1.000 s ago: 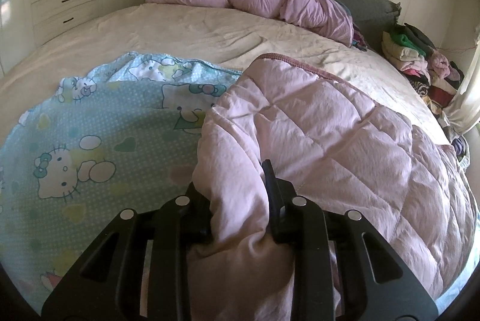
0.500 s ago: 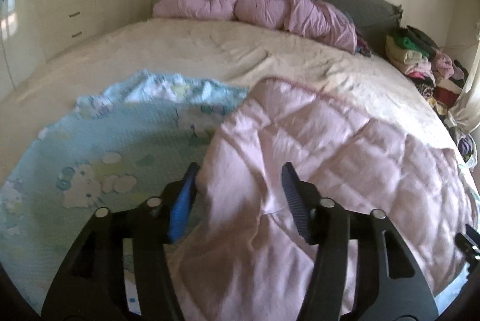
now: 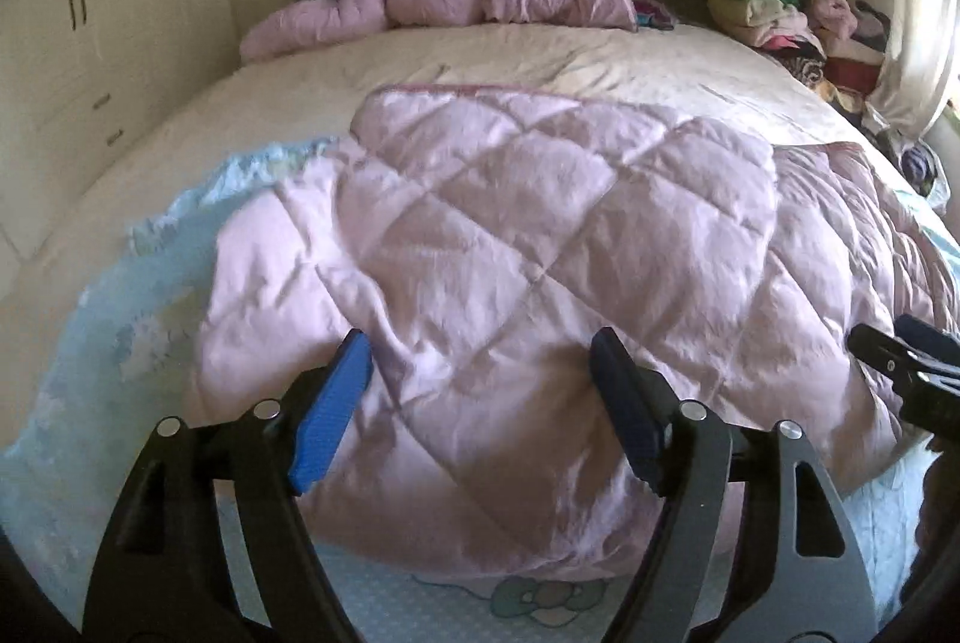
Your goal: Fold large clothes
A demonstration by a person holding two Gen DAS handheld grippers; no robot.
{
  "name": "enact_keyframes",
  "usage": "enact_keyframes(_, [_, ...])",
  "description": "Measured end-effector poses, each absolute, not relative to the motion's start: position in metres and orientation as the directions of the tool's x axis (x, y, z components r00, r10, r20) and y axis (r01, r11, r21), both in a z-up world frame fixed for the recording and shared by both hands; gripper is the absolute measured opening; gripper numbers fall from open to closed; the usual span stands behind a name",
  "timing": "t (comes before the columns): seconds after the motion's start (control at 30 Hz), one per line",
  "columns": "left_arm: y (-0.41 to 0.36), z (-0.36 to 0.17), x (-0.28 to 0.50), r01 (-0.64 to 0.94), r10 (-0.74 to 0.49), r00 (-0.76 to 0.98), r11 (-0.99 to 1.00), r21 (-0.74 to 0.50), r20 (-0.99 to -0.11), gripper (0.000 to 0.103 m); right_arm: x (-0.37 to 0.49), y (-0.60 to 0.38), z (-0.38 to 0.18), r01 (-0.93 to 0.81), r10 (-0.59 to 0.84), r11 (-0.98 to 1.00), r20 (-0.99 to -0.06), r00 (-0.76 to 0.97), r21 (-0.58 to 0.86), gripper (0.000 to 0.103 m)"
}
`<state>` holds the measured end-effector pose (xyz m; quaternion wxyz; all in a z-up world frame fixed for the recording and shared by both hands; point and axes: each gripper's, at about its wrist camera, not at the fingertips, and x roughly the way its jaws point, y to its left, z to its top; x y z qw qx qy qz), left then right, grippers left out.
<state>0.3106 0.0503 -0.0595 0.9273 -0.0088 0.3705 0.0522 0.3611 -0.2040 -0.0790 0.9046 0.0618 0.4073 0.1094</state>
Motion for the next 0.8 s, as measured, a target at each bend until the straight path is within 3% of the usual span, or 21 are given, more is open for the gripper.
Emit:
enact_keyframes(0.3, [0.066,-0.092,0.323,-0.099,0.039,0.717,0.994,-0.046,-0.696,0.075,0.367,-0.197,-0.089,-0.155,0.235,0.972,-0.726,0.646,0.177,0.097])
enact_keyframes(0.53, [0.070,-0.081,0.315,-0.095,0.020,0.730,0.993,-0.073,-0.683,0.076,0.361,-0.197,-0.084,-0.154,0.235,0.972,-0.725,0.648,0.177,0.097])
enact_keyframes(0.57, [0.071,-0.077,0.313,-0.097,0.022,0.735,0.993,-0.073,-0.678,0.078,0.358,-0.198,-0.081,-0.161,0.241,0.971,-0.716,0.656,0.179,0.097])
enact_keyframes(0.63, [0.072,-0.070,0.309,-0.107,0.041,0.739,0.993,-0.056,-0.672,0.094,0.350,-0.202,-0.075,-0.173,0.251,0.968,-0.696,0.672,0.181,0.097])
enact_keyframes(0.8, [0.080,-0.052,0.297,-0.113,0.021,0.750,0.989,-0.097,-0.661,0.093,0.324,-0.222,-0.061,-0.167,0.283,0.958,-0.658,0.697,0.235,0.097])
